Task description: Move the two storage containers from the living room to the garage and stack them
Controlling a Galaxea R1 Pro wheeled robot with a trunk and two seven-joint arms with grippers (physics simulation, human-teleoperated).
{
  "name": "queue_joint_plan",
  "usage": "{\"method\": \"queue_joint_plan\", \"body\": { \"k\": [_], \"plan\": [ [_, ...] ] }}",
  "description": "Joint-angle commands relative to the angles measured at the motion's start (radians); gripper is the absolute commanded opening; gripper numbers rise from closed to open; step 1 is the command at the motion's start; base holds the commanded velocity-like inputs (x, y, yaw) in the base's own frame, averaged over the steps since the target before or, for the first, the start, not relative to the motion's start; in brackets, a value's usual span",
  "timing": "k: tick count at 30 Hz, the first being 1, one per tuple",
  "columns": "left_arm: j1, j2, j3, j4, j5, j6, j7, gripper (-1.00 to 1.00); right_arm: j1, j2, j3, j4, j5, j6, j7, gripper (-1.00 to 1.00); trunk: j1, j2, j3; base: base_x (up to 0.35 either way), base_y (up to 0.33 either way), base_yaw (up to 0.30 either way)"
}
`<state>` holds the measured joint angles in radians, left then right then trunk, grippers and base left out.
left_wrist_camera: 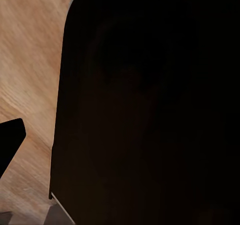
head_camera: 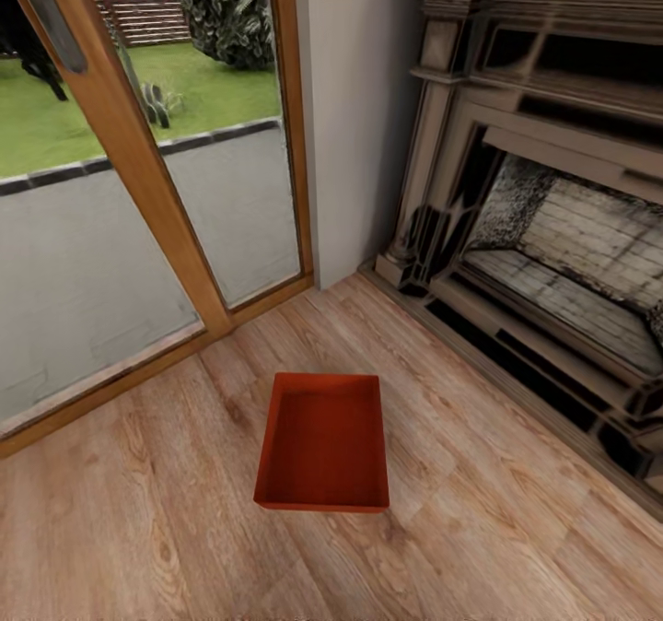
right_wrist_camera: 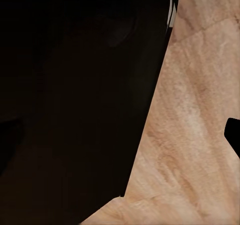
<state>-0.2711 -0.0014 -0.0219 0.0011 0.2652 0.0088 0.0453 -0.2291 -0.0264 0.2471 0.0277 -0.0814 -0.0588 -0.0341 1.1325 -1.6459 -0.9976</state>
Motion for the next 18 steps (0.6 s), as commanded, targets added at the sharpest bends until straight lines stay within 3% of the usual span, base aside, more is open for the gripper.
{"method": "queue_joint_plan", "body": {
  "k": [1, 18],
  "plan": [
    [0.0, 0.0, -0.003, 0.0, 0.006, 0.001, 0.002, 1.0, -0.001, 0.001, 0.009, 0.003, -0.008, -0.006, -0.001, 1.0, 0.0, 0.0, -0.002, 0.0, 0.0, 0.0],
    [0.0, 0.0, -0.003, 0.0, 0.006, 0.001, 0.002, 1.0, -0.001, 0.002, 0.008, 0.003, -0.008, -0.004, -0.001, 1.0, 0.0, 0.0, -0.023, 0.0, 0.0, 0.0]
  ]
}}
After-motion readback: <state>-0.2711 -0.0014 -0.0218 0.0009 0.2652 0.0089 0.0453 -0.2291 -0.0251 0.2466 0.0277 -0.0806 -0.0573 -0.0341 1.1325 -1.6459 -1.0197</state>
